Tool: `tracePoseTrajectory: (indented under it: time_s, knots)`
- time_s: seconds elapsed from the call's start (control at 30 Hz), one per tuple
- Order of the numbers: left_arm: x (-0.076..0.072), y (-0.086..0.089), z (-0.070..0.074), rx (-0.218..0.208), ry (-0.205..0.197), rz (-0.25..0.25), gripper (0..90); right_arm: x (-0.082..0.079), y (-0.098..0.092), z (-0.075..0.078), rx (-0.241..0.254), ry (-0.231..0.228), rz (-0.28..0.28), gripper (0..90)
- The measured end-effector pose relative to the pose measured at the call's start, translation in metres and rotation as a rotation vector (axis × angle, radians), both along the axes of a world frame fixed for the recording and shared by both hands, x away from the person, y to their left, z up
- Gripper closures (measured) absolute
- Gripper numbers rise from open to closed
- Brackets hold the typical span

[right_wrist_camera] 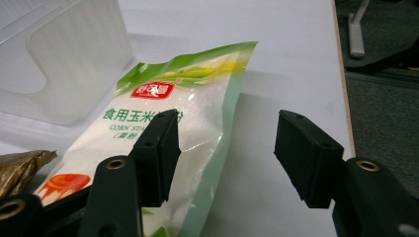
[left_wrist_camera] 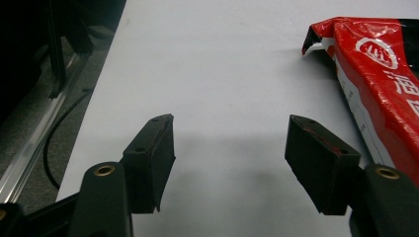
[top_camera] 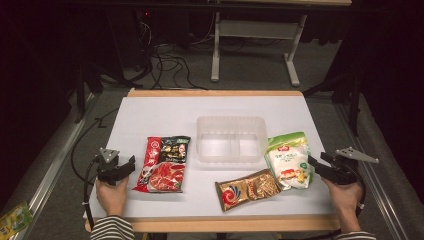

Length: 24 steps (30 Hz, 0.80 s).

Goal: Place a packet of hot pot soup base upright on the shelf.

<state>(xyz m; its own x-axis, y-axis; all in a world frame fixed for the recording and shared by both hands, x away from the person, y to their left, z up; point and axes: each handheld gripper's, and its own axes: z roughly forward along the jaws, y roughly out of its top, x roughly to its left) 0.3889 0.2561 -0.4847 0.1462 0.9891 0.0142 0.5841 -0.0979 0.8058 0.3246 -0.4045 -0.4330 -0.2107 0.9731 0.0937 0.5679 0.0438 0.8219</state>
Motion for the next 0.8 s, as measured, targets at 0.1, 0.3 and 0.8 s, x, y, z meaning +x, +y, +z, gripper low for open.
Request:
tracePoseTrajectory:
  time_s: [0.1,0.3,0.8]
  knots:
    - [0.0,0.0,0.0,0.0,0.0,0.0,36.3,0.005,0.001,0.002,-0.003,0.01,0.021,43.0]
    - [0.0,0.0,0.0,0.001,0.0,0.0,36.4,0.013,0.001,0.007,0.021,0.04,0.039,41.8]
    - [0.0,0.0,0.0,-0.001,0.0,0.0,37.1,0.048,0.005,0.01,-0.01,0.154,0.079,36.2]
